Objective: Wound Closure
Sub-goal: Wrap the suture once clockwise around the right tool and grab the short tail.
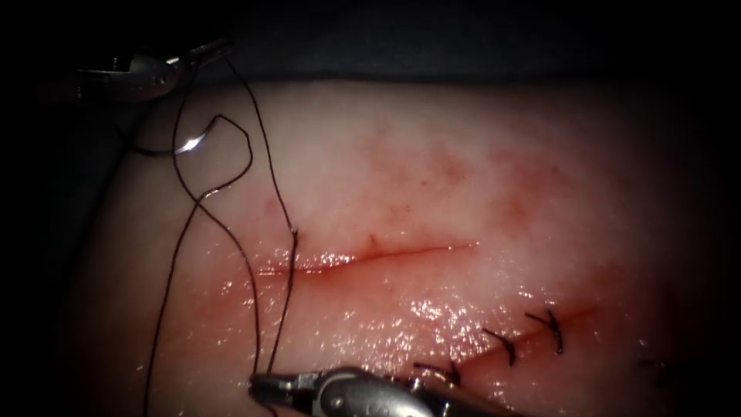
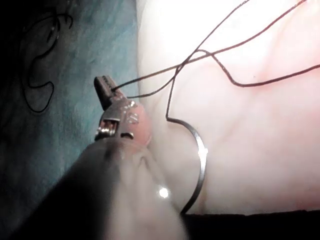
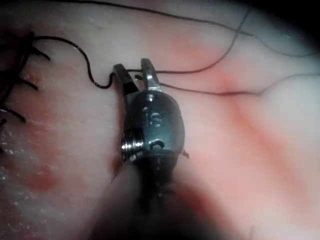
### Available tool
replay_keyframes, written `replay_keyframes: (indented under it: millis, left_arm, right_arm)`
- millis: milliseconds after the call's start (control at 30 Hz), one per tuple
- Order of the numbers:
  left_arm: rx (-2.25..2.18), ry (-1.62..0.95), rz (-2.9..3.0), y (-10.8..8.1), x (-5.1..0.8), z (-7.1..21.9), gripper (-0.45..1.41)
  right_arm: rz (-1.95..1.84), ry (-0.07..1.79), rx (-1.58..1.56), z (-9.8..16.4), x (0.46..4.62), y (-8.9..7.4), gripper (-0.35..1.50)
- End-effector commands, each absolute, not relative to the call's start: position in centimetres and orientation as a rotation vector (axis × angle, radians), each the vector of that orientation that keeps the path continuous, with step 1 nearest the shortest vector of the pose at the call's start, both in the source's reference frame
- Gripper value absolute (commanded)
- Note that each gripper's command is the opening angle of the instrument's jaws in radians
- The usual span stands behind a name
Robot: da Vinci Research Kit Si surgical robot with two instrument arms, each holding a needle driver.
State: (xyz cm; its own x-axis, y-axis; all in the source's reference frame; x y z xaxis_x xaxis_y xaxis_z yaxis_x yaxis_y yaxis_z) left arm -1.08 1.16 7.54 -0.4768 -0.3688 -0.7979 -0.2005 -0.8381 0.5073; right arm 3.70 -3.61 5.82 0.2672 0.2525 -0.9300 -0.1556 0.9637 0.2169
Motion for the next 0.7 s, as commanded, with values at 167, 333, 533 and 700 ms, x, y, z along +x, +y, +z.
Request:
replay_keyframes:
  millis: [167, 333, 533, 700]
  left_arm:
    - [1.58, -0.686, -2.418, 0.9, -1.13, 7.4, -0.45]
    - [1.654, -0.519, -2.35, 0.6, -1.13, 7.3, -0.45]
    - [1.716, -0.463, -2.305, 0.3, -1.18, 7.1, -0.45]
    - [1.757, -0.433, -2.281, 0.0, -1.29, 6.9, -0.45]
  right_arm:
    - [0.252, 1.368, 0.024, 5.8, 3.71, -3.4, 1.28]
    - [0.214, 1.456, 0.028, 5.6, 3.49, -3.1, 1.21]
    - [0.237, 1.473, 0.067, 5.6, 3.31, -2.7, 0.83]
    - [0.307, 1.463, 0.115, 5.8, 3.37, -2.5, 0.42]
